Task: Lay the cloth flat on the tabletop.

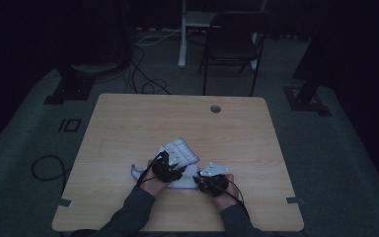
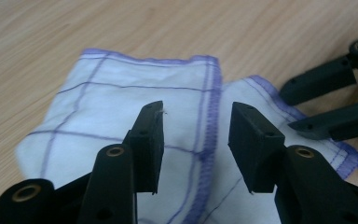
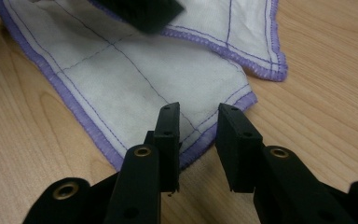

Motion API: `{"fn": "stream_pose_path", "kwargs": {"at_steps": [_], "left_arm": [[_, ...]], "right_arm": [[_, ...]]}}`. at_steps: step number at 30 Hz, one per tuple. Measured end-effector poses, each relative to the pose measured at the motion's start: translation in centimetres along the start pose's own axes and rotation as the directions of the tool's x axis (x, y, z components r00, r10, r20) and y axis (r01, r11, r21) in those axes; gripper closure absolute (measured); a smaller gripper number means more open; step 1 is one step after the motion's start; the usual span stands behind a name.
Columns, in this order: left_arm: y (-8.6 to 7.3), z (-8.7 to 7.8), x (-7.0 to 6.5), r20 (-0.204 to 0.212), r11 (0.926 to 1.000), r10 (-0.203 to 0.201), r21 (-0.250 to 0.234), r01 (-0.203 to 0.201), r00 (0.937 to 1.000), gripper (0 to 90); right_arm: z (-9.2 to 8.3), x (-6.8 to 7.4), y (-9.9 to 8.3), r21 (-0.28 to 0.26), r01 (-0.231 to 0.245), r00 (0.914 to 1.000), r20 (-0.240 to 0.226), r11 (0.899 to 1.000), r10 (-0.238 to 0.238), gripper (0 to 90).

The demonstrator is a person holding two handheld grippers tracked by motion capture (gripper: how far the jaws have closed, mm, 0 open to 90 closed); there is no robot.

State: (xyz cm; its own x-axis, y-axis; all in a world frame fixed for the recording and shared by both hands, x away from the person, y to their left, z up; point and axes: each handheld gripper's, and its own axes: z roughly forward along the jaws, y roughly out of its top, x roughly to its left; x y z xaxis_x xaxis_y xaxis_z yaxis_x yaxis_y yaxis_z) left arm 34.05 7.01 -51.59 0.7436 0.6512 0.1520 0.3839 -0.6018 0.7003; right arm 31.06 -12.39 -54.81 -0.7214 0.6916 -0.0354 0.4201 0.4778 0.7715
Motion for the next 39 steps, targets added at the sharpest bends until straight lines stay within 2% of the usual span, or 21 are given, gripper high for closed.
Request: {"fn": "stream_pose_path", "kwargs": {"at_steps": [4,5,9,11,16,20,25,26,27,33,39], "left_arm": [[0.1,1.2,-0.4,-0.046,0.998,0.04,0.051,-0.037,0.9982,55.7],[0.1,1.3,-0.5,-0.064,0.9973,0.048,0.059,-0.045,0.9968,58.2],[0.3,0.9,-0.1,-0.079,0.9977,0.042,0.056,-0.037,0.996,80.4],[0.5,0.4,0.3,-0.086,0.9988,0.031,0.041,-0.028,0.9958,87.2],[1.2,-1.5,2.1,-0.119,0.9999,-0.011,-0.011,0.01,0.9928,88.3],[1.4,-3.0,3.9,-0.151,0.9975,-0.057,-0.051,0.05,0.9869,88.3],[1.3,-4.8,6.4,-0.19,0.99,-0.123,-0.093,0.106,0.974,88.3],[1.3,-4.8,6.4,-0.19,0.99,-0.123,-0.093,0.106,0.974,88.3],[1.0,-5.5,7.5,-0.21,0.9853,-0.153,-0.108,0.132,0.9656,88.3],[-0.5,-7.0,10.5,-0.252,0.9713,-0.229,-0.122,0.204,0.9402,88.3],[-2.7,-7.3,13.3,-0.274,0.9496,-0.312,-0.116,0.291,0.9097,88.3]], "right_arm": [[0.0,0.0,0.0,0.0,-0.002,1.0,-0.003,1.0,0.002,70.6],[0.0,-0.1,0.0,0.0,-0.002,1.0,-0.003,1.0,0.002,70.5],[0.0,-0.1,0.0,0.001,-0.004,1.0,-0.005,1.0,0.004,70.5],[0.0,-0.1,0.0,0.001,-0.004,1.0,-0.006,1.0,0.004,70.5],[0.0,-0.1,0.0,0.001,-0.002,1.0,-0.005,1.0,0.002,70.5],[-0.1,-0.1,-0.1,0.002,-0.006,1.0,-0.007,1.0,0.006,70.6],[-0.1,-0.1,-0.1,0.004,-0.005,1.0,-0.008,1.0,0.005,70.8],[-0.1,-0.1,-0.1,0.004,-0.005,1.0,-0.008,1.0,0.005,70.8],[-0.1,0.0,-0.1,0.005,-0.005,1.0,-0.008,1.0,0.005,70.8],[-0.3,0.1,-0.2,0.009,-0.001,1.0,-0.007,1.0,0.001,70.8],[-0.4,0.3,-0.2,0.009,-0.002,1.0,-0.01,1.0,0.002,71.0]]}}
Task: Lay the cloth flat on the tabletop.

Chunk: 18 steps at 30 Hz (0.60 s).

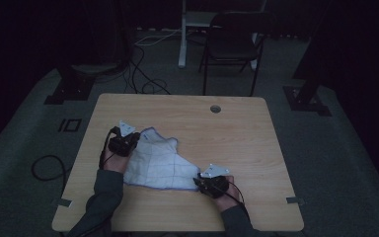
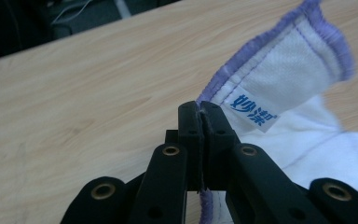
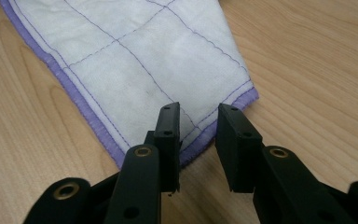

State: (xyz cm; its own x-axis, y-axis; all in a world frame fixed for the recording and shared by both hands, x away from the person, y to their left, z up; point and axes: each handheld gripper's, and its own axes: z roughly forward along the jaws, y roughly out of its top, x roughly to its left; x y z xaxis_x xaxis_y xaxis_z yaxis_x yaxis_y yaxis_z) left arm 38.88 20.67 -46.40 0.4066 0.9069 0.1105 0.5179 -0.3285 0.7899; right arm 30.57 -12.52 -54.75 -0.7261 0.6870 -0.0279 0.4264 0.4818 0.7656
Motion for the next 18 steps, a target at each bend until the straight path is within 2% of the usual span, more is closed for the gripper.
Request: {"fn": "stream_pose_path", "kwargs": {"at_steps": [4,8,15,18], "left_arm": [[-1.2,0.8,2.0,-0.011,0.998,-0.054,0.033,0.054,0.9985,88.3],[-2.4,1.7,3.5,-0.015,0.9924,-0.104,0.065,0.104,0.9945,88.4],[-4.7,3.2,5.0,-0.028,0.9761,-0.179,0.12,0.181,0.9834,86.8],[-5.0,3.1,5.0,-0.039,0.9756,-0.179,0.122,0.182,0.9831,80.3]], "right_arm": [[-0.1,0.1,0.0,0.0,0.0,1.0,-0.001,1.0,0.0,72.0],[-0.1,0.2,-0.1,0.002,0.004,0.9999,-0.011,1.0,-0.004,76.1],[-0.1,0.4,0.0,0.007,0.017,0.9995,-0.025,1.0,-0.017,82.8],[-0.1,0.4,0.0,0.008,0.019,0.9995,-0.025,1.0,-0.018,82.0]]}}
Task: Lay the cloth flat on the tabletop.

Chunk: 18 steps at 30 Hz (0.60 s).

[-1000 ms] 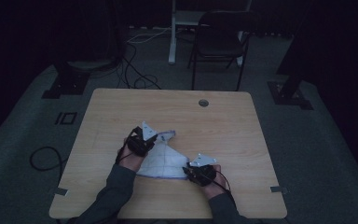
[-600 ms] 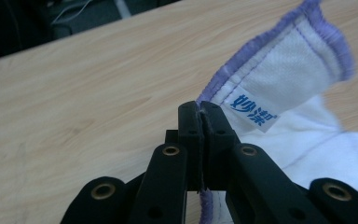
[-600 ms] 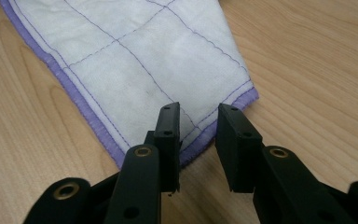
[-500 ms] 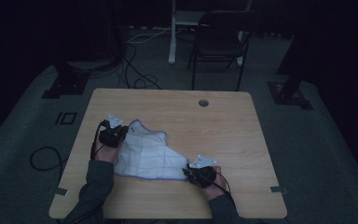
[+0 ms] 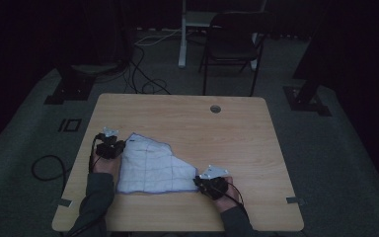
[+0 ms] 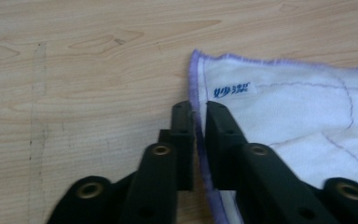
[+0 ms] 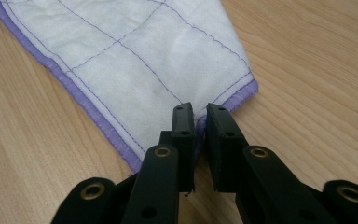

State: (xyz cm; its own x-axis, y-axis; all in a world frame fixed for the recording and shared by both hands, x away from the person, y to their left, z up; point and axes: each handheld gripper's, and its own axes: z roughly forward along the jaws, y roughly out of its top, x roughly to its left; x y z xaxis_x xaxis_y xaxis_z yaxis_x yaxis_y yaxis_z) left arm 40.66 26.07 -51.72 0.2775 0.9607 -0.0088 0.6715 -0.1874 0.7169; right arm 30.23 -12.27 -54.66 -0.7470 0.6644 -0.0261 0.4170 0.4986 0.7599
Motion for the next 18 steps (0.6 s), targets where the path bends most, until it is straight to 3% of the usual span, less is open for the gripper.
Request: {"fn": "stream_pose_path", "kwargs": {"at_steps": [5,10,15,18], "left_arm": [[0.3,-0.9,-0.6,0.011,0.9996,0.01,-0.026,-0.009,0.9999,74.7],[1.4,-1.3,-2.9,0.06,0.9958,0.08,-0.049,-0.077,0.995,71.0],[2.3,-0.4,-6.4,0.135,0.9866,0.162,-0.045,-0.157,0.9775,66.8],[2.8,0.5,-8.3,0.17,0.9802,0.198,-0.033,-0.195,0.9654,66.1]], "right_arm": [[0.1,-0.2,0.4,-0.009,-0.008,0.9996,0.025,1.0,0.009,74.4],[0.2,-1.4,0.6,-0.037,-0.094,0.9947,0.039,0.995,0.096,64.9],[0.5,-2.6,0.4,-0.044,-0.167,0.9845,0.044,0.985,0.169,60.8],[0.8,-2.8,0.8,-0.046,-0.167,0.9847,0.042,0.985,0.169,60.0]]}}
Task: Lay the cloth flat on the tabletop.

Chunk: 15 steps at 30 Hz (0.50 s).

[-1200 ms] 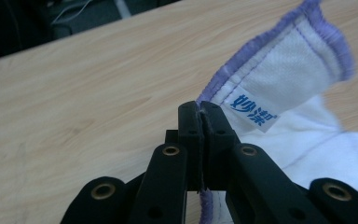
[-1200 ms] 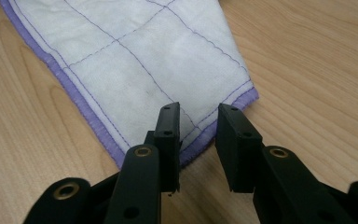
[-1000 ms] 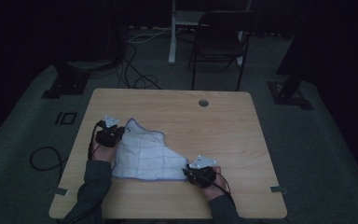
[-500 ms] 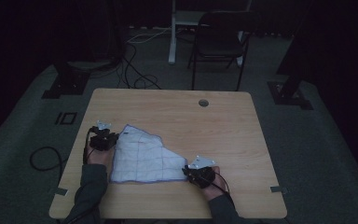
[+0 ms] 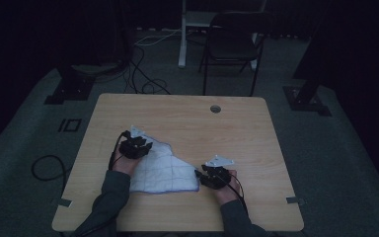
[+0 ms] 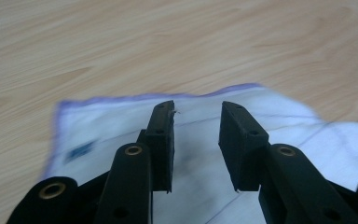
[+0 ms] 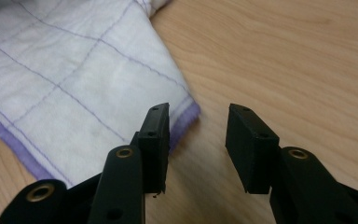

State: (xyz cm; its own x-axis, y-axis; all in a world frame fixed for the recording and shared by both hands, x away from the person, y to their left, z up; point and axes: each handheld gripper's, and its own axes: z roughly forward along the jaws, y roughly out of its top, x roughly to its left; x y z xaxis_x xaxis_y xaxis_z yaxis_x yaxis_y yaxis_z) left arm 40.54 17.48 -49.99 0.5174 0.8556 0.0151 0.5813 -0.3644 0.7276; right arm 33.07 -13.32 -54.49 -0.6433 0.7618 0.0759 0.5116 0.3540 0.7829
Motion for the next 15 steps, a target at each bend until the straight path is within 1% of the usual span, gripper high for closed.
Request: {"fn": "stream_pose_path", "kwargs": {"at_steps": [2,4,5,7,8,9,11,12,13,15], "left_arm": [[0.6,0.8,-1.0,0.019,0.9994,0.028,0.019,-0.028,0.9994,65.7],[1.2,1.7,-1.8,0.039,0.9982,0.053,0.028,-0.054,0.9979,64.4],[1.6,2.3,-2.2,0.048,0.9968,0.066,0.042,-0.068,0.9967,63.7],[2.1,3.1,-2.7,0.061,0.9945,0.074,0.07,-0.078,0.9954,61.8],[2.3,3.5,-3.0,0.07,0.9936,0.081,0.073,-0.086,0.9943,61.3],[2.5,3.9,-3.4,0.088,0.9915,0.091,0.084,-0.099,0.9919,60.7],[2.6,4.4,-3.8,0.103,0.9881,0.108,0.099,-0.118,0.9888,58.3],[2.7,4.6,-4.0,0.111,0.987,0.11,0.105,-0.122,0.9877,57.5],[2.7,4.9,-4.2,0.13,0.9862,0.105,0.114,-0.12,0.9859,56.0],[2.7,5.2,-4.6,0.132,0.9811,0.122,0.135,-0.139,0.9838,54.5]], "right_arm": [[0.3,0.1,0.3,0.002,0.003,1.0,-0.009,1.0,-0.003,60.0],[0.7,0.2,0.5,0.008,0.006,0.9999,-0.014,1.0,-0.006,60.1],[0.9,0.2,0.6,0.011,0.005,0.9998,-0.019,1.0,-0.005,60.4],[1.1,0.3,0.6,0.017,0.004,0.9997,-0.025,1.0,-0.004,61.8],[1.2,0.4,0.5,0.021,0.006,0.9996,-0.027,1.0,-0.005,62.4],[1.2,0.4,0.5,0.019,0.009,0.9996,-0.026,1.0,-0.009,63.4],[1.2,0.5,0.6,0.023,0.008,0.9995,-0.031,1.0,-0.007,64.8],[1.2,0.5,0.6,0.025,0.01,0.9994,-0.033,1.0,-0.01,65.5],[1.2,0.5,0.6,0.026,0.013,0.9994,-0.033,1.0,-0.012,66.2],[1.3,0.5,0.6,0.026,0.017,0.9993,-0.034,1.0,-0.016,67.3]]}}
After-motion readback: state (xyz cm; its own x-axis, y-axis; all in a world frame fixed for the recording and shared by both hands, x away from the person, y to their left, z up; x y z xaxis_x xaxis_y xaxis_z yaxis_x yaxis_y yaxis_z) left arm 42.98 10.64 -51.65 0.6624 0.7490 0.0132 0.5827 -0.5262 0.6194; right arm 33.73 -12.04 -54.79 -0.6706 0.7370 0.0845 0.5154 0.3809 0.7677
